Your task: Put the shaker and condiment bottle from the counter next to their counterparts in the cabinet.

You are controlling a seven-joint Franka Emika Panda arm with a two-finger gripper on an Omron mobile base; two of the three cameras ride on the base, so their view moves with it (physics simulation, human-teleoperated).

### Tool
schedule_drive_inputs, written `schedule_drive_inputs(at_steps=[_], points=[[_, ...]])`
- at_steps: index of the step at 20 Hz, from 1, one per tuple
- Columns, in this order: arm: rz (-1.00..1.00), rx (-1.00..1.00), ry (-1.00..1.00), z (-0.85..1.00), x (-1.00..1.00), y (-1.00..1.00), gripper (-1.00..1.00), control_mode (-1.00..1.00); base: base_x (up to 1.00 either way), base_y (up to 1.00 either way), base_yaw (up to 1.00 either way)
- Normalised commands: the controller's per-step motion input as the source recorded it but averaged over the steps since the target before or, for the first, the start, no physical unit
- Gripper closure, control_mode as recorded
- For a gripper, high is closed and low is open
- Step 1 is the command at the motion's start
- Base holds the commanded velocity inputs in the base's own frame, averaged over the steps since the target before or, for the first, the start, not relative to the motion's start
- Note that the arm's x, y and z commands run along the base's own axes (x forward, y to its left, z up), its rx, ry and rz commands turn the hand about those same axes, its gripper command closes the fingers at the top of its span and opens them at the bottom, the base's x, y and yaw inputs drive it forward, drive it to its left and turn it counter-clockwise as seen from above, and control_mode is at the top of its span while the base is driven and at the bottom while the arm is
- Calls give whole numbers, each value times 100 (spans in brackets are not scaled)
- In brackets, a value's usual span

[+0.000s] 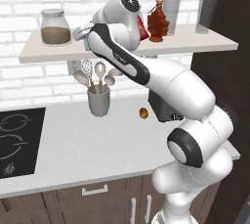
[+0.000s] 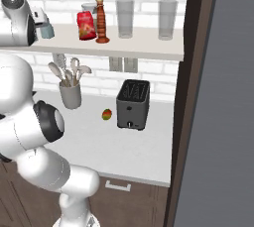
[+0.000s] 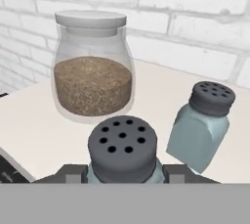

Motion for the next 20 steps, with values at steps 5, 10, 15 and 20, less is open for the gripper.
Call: schedule_drive_inputs(at_steps=[5, 10, 15, 20], points=[[1, 0, -4, -5, 29, 13, 100, -100, 0, 0, 0], [0, 0, 0, 0, 24, 11, 100, -100, 0, 0, 0], [0, 0, 0, 0, 26, 9, 100, -100, 0, 0, 0], [0, 0, 0, -11, 8, 3, 100, -100, 0, 0, 0]])
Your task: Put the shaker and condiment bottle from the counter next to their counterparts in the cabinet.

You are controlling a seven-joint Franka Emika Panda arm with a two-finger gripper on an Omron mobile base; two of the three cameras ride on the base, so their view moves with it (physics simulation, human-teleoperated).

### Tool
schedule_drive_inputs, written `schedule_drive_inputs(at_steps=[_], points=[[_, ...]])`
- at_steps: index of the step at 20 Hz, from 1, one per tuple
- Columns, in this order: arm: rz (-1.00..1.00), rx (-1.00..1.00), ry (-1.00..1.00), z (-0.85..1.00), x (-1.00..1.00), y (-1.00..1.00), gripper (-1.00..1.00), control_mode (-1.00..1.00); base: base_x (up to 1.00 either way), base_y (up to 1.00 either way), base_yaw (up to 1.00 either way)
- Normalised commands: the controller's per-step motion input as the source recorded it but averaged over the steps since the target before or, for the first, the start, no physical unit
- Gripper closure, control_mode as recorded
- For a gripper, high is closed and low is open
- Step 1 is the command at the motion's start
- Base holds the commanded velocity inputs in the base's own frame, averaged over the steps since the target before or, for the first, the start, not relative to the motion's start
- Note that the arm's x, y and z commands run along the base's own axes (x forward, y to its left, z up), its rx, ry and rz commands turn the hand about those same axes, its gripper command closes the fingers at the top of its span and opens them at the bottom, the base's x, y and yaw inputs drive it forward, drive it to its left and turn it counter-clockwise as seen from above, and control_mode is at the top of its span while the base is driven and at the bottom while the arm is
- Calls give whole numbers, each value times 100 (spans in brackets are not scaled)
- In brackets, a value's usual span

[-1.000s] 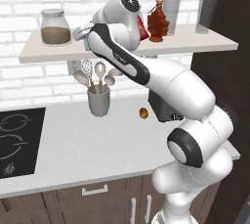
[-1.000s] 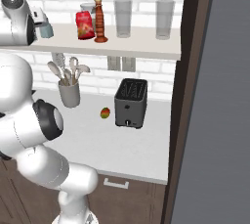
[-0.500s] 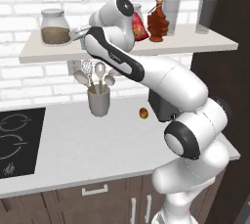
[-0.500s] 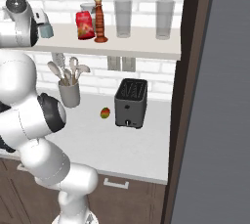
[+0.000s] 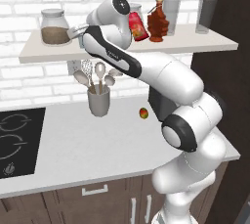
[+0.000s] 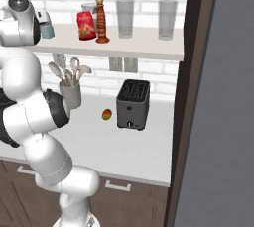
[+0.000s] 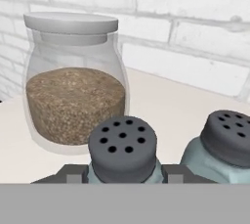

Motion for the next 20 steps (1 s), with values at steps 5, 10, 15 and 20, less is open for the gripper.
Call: schedule_drive_inputs(at_steps=[5, 10, 15, 20], points=[[0, 0, 0, -19, 1, 0, 100, -100, 0, 0, 0], [0, 0, -3, -22, 10, 0, 100, -100, 0, 0, 0], [0, 0, -3, -21, 12, 0, 100, -100, 0, 0, 0], [0, 1, -1, -17, 4, 0, -100, -100, 0, 0, 0]])
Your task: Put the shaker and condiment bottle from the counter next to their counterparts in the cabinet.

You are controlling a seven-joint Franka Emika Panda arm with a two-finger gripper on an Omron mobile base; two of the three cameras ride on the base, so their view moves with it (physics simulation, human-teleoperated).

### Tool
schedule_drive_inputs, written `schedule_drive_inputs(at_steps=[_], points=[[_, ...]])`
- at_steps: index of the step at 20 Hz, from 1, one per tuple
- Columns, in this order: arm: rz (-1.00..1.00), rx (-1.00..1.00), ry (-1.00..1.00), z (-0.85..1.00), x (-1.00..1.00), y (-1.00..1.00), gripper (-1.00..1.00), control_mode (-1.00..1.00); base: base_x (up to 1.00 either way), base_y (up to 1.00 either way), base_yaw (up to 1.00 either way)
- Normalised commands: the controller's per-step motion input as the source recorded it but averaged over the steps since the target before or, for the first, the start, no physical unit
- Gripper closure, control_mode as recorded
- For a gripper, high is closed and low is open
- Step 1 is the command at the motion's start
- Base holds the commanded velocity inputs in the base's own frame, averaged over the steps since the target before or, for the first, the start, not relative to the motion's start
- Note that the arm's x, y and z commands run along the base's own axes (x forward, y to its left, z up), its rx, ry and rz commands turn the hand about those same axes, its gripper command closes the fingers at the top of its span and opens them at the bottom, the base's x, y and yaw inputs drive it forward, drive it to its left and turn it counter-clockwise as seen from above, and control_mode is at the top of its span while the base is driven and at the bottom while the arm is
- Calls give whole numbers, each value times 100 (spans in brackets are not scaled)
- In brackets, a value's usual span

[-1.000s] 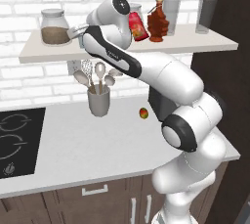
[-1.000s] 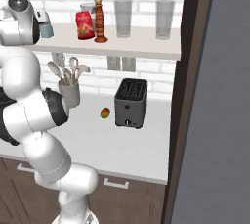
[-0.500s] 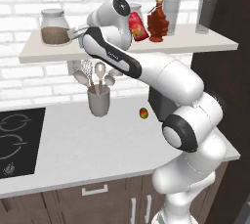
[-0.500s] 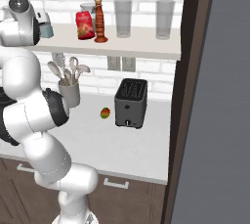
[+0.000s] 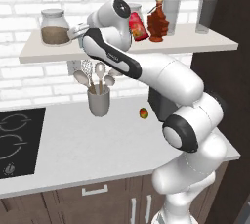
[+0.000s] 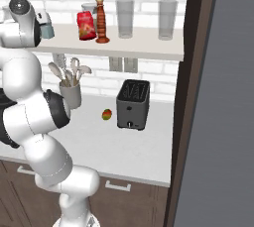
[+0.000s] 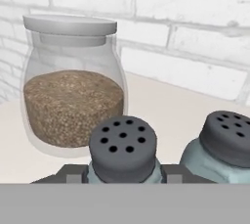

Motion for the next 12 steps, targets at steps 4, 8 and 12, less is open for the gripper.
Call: schedule_drive_inputs(at_steps=[4, 8, 12], points=[[0, 2, 0, 0, 0, 0, -100, -100, 0, 0, 0], [0, 3, 0, 5, -12, 0, -100, -100, 0, 0, 0], [0, 4, 0, 10, -45, 0, -100, -100, 0, 0, 0]])
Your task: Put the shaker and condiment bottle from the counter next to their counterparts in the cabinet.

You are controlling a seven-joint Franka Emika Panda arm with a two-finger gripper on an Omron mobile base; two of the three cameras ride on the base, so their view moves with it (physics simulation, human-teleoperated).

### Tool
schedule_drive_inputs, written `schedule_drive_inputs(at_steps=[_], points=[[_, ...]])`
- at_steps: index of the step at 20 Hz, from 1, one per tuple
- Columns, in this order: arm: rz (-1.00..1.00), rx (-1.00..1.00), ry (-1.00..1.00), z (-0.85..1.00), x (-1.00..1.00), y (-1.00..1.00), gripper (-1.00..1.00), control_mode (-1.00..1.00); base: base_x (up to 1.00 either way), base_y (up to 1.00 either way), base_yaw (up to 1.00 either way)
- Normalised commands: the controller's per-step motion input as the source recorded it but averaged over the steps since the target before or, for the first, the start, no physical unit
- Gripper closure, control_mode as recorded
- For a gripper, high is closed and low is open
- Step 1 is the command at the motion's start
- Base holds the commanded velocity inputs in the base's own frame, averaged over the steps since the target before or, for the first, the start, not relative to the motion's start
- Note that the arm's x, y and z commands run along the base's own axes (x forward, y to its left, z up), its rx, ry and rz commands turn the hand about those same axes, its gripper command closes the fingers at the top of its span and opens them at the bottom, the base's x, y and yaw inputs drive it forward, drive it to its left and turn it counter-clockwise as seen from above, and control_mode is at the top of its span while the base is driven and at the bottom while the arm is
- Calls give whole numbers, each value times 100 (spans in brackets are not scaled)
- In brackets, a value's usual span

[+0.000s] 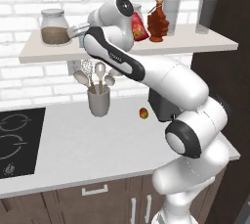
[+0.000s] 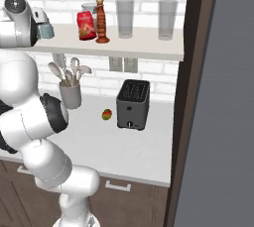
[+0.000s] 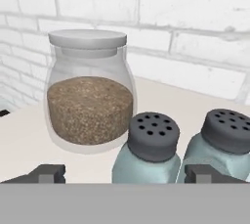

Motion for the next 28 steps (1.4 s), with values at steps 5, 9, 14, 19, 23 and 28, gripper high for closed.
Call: schedule_drive_inputs(at_steps=[5, 9, 14, 19, 23, 28], points=[[0, 4, 0, 12, -58, 0, -100, -100, 0, 0, 0], [0, 4, 0, 4, -59, 0, -100, -100, 0, 0, 0], [0, 3, -2, 4, -69, 0, -100, -100, 0, 0, 0], [-1, 0, -4, 16, -81, 0, -100, -100, 0, 0, 0], [-1, 0, -9, 13, -96, 0, -100, -100, 0, 0, 0], [-5, 4, -9, 5, -100, 0, -100, -100, 0, 0, 0]])
